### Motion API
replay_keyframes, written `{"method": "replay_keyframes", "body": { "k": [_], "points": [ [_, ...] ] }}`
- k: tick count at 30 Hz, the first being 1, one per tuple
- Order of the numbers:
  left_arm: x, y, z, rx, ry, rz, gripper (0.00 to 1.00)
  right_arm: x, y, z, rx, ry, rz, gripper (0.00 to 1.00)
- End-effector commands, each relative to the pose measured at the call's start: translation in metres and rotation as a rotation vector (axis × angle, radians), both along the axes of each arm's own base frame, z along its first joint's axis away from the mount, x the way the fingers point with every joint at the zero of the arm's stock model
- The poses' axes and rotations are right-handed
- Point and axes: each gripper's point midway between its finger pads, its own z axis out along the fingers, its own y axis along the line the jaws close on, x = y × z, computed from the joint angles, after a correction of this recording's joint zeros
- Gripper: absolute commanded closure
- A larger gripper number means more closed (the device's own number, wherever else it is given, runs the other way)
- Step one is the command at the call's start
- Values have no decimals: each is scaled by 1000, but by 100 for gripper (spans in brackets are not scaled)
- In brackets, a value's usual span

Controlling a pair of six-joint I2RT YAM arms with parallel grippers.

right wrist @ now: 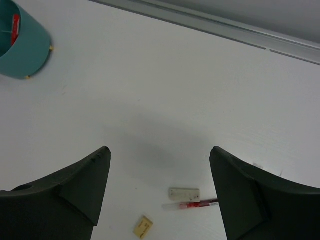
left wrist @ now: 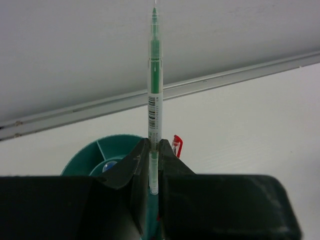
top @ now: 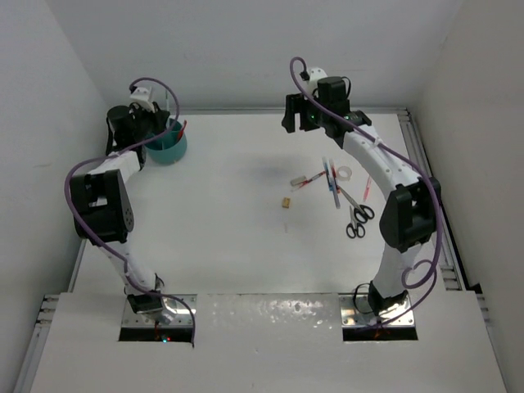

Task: Sort the stationery into containers
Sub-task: Place the pen in the storage box.

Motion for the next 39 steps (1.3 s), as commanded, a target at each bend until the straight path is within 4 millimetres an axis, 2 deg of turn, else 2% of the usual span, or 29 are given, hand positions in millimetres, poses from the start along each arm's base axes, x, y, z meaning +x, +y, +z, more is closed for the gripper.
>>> {"method": "replay_keyframes", "body": {
  "k": [1, 6, 7, 10, 16, 21, 25, 34, 39],
  "points": [
    [9, -3, 39, 135, -218, -106, 100, 12, -5, 6, -16, -9, -30, 21],
    [11, -5, 11, 162, -201, -158, 100, 21, -2, -5, -19, 29, -40, 20],
    [11, -4, 6, 157, -190, -162, 100, 24, -1, -1, -14, 23, -41, 20],
    [9, -3, -9, 158, -168, -173, 100, 28, 1, -6, -19, 43, -41, 20],
    [2, -8, -29, 112, -110, -190, 100, 26, -1, -8, -24, 56, -43, 20],
    [5, -9, -41, 95, -80, -162, 100, 21, -3, -12, -35, 74, -43, 20],
    [5, -7, -64, 155, -60, -164, 100, 17, -7, -12, -43, 84, -45, 20],
    [9, -8, -82, 177, -44, -157, 100, 15, -14, -11, -56, 94, -58, 20],
    [13, -5, -82, 176, -37, -150, 87, 13, -15, -10, -61, 95, -62, 20]
  ]
}}
